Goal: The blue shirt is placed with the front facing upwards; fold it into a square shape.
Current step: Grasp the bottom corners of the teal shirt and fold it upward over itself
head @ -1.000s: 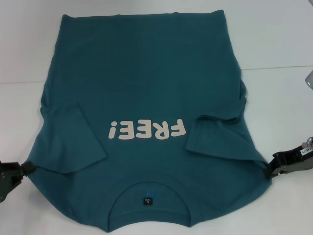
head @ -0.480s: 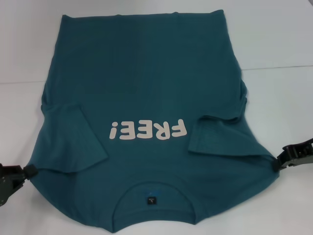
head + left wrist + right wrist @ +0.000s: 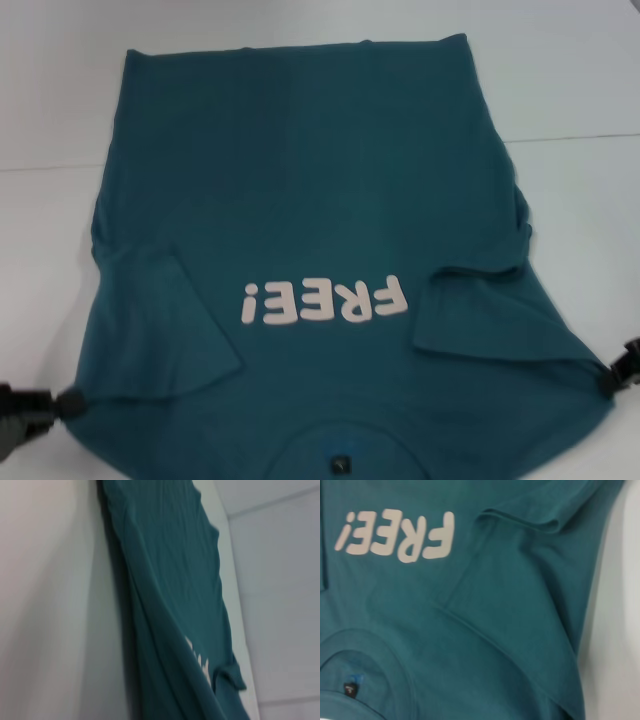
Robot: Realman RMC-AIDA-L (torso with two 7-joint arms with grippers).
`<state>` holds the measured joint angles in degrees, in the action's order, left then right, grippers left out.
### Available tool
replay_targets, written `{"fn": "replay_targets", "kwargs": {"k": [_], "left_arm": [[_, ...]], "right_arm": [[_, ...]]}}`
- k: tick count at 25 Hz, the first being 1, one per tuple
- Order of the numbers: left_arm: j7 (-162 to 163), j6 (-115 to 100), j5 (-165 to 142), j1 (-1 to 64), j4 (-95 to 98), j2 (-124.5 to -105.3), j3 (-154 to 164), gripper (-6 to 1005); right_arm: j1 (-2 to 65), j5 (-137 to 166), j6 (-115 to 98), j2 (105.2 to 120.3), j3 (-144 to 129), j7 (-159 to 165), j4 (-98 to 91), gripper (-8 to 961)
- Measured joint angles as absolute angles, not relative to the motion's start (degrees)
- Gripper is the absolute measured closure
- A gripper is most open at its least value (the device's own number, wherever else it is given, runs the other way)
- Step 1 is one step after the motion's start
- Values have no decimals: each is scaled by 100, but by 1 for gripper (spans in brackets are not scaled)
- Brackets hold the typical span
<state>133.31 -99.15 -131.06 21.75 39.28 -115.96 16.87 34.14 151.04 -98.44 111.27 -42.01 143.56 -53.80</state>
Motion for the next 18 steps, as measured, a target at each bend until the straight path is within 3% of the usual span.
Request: {"fn": "replay_targets", "kwargs": {"k": [11, 18], "left_arm": [[13244, -10718, -13954, 1935, 4340, -11641, 1727, 999], [13186, -10969, -14204, 1827, 4356, -11660, 1705, 999]], "right_arm": [[3070, 15203, -10607, 11126, -4189, 13901, -5718, 931], [2826, 15307, -10912, 11221, -4208, 13679, -5727, 931]]}}
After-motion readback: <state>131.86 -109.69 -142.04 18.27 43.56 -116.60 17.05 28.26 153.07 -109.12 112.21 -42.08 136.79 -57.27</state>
